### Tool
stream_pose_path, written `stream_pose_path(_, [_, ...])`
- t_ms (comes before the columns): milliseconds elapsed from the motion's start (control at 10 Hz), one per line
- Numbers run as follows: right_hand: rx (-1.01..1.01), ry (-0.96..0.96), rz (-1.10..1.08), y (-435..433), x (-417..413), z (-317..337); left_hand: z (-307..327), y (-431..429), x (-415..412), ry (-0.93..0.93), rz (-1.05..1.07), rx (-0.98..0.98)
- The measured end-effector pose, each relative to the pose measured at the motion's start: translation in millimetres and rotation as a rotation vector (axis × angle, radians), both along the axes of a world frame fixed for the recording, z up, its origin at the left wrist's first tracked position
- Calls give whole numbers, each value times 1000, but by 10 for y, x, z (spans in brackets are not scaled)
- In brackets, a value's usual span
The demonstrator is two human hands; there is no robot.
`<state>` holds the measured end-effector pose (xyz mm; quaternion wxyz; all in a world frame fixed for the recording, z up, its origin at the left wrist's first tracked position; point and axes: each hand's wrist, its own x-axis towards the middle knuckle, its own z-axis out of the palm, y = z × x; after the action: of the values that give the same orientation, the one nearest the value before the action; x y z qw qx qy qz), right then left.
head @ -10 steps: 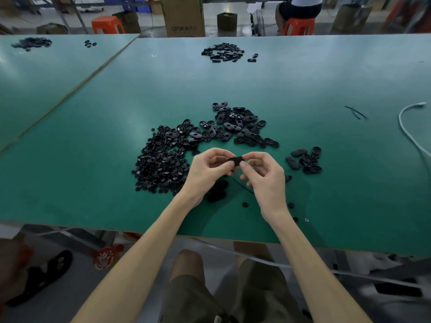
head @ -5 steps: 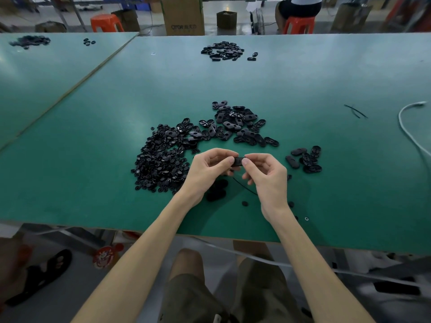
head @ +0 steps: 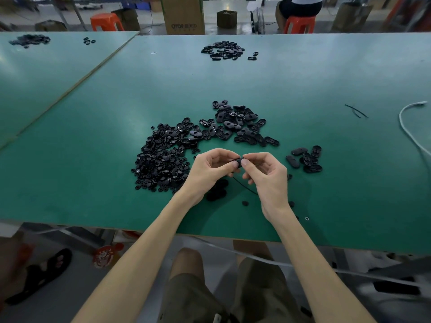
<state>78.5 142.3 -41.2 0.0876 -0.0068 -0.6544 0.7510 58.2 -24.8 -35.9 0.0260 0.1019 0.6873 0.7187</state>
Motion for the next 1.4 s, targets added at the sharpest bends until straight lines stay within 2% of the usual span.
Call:
stream_pose_path(900, [11, -9, 28, 5, -9, -5, 47, -6, 7, -41, 1, 0])
stream_pose_path(1400, [41, -13, 25, -4, 5, 0, 56, 34, 49, -14, 76, -50])
